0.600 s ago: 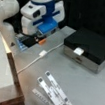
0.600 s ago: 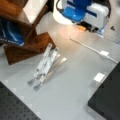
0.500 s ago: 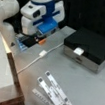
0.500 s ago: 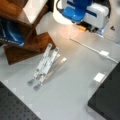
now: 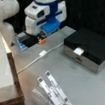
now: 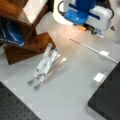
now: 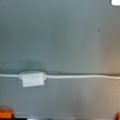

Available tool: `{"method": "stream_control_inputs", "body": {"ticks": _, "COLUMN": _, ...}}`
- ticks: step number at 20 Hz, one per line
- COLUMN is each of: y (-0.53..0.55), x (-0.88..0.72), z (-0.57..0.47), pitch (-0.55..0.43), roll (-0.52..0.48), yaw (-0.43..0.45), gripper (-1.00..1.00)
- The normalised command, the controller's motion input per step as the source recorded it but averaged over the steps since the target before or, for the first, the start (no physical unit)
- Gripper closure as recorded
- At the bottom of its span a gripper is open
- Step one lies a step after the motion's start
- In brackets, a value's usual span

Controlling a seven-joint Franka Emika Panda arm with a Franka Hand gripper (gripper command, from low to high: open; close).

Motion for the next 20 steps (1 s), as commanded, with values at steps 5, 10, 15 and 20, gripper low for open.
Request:
{"method": "stream_control_inputs", "body": {"ticks": 5, "y": 0.45, "x": 0.43, "z": 0.04, "pitch": 0.133, "roll": 0.064, "yaw": -0.111, "gripper": -1.00}}
{"method": "stream_control_inputs", "body": {"ticks": 10, "y": 0.31, "x": 0.47, "z": 0.08, "pitch": 0.175, "roll": 0.197, "yaw": -0.104, "gripper": -1.00}}
{"method": "stream_control_inputs", "body": {"ticks": 15, "y": 0.19, "x": 0.40, "z": 0.10, "pitch": 0.147, "roll": 0.257, "yaw": -0.112, "gripper": -1.00}}
{"method": "stream_control_inputs", "body": {"ticks": 20, "y": 0.16, "x": 0.35, "z": -0.03, "pitch": 0.126, "roll": 0.262, "yaw": -0.096, "gripper": -1.00}}
